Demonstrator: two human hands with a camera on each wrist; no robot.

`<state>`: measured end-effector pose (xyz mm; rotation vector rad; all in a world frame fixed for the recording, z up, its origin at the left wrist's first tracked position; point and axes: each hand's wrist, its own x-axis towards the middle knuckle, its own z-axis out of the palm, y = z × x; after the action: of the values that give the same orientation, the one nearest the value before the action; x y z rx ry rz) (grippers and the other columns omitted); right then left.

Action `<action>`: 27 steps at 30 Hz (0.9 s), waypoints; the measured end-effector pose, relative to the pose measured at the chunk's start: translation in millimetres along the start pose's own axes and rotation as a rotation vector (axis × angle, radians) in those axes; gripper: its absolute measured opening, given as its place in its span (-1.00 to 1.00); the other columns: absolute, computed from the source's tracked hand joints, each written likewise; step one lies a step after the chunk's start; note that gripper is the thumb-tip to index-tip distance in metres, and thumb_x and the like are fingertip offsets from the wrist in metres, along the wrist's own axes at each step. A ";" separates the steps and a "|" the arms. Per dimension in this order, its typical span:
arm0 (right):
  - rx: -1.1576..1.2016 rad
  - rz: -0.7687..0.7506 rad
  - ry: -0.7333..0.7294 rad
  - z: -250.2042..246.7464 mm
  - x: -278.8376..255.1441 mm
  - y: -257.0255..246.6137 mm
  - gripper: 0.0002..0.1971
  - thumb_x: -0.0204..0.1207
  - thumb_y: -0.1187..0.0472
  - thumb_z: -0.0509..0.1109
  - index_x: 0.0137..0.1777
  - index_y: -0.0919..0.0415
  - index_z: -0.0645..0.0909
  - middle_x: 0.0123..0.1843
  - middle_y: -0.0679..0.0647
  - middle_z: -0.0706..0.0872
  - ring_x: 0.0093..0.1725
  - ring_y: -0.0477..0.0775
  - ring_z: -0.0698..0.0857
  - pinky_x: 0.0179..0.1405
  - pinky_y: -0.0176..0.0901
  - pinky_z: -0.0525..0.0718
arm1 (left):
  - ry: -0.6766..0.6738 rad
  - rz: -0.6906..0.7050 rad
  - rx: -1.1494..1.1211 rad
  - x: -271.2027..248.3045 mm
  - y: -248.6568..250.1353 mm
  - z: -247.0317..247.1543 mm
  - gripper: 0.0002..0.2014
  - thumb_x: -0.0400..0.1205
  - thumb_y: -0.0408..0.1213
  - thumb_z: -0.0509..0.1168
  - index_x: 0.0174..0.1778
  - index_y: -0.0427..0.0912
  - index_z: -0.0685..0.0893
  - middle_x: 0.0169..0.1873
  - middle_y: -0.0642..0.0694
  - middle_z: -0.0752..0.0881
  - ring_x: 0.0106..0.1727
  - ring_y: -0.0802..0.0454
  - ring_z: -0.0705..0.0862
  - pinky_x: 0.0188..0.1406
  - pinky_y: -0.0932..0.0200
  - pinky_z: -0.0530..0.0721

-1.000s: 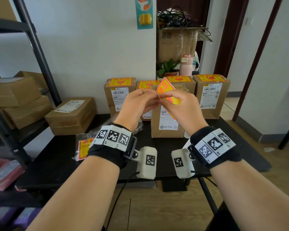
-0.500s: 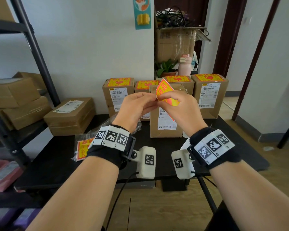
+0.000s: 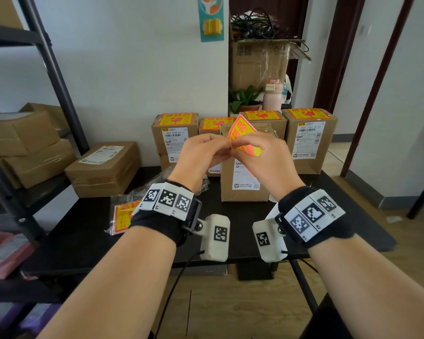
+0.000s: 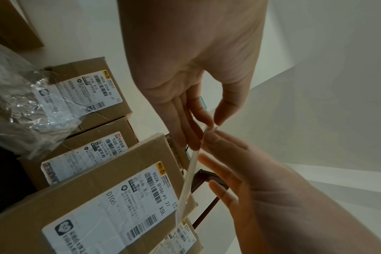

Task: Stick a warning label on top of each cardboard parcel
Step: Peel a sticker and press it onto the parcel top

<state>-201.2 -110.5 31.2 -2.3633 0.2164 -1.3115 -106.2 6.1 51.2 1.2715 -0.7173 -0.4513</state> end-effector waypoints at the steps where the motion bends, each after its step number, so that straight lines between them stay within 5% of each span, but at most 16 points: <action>1: -0.004 -0.002 -0.003 1.0 0.2 0.6 -0.86 0.50 0.02 0.44 -0.03 -0.06 0.81 -0.06 -0.17 0.82 0.05 -0.12 0.73 0.16 0.20 0.63 | 0.004 -0.001 0.003 0.0 0.1 -0.3 -0.91 0.60 -0.47 0.33 -0.12 -0.39 0.74 -0.09 -0.37 0.78 -0.01 -0.17 0.79 0.12 0.02 0.76; 23: -0.028 -0.017 -0.006 4.5 -1.0 3.3 -0.78 0.44 -0.06 0.39 -0.03 -0.07 0.80 -0.04 -0.10 0.81 0.07 0.02 0.74 0.14 0.28 0.62 | 0.023 -0.016 0.007 1.6 -2.4 -0.3 -0.83 0.60 -0.50 0.31 0.04 -0.53 0.70 -0.06 -0.43 0.76 -0.06 -0.14 0.78 0.06 0.07 0.79; 27: -0.017 -0.015 0.005 5.4 -1.3 4.0 -0.83 0.44 -0.05 0.40 -0.06 -0.12 0.80 -0.04 -0.14 0.80 0.09 0.00 0.74 0.17 0.26 0.61 | 0.021 -0.052 -0.090 1.0 -2.7 -0.3 -0.91 0.60 -0.56 0.25 -0.05 -0.39 0.65 -0.19 -0.31 0.75 -0.20 -0.08 0.78 -0.02 0.07 0.81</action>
<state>-197.1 -112.1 25.9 -2.3802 0.2126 -1.3272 -105.0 4.9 48.8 1.2112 -0.6401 -0.5065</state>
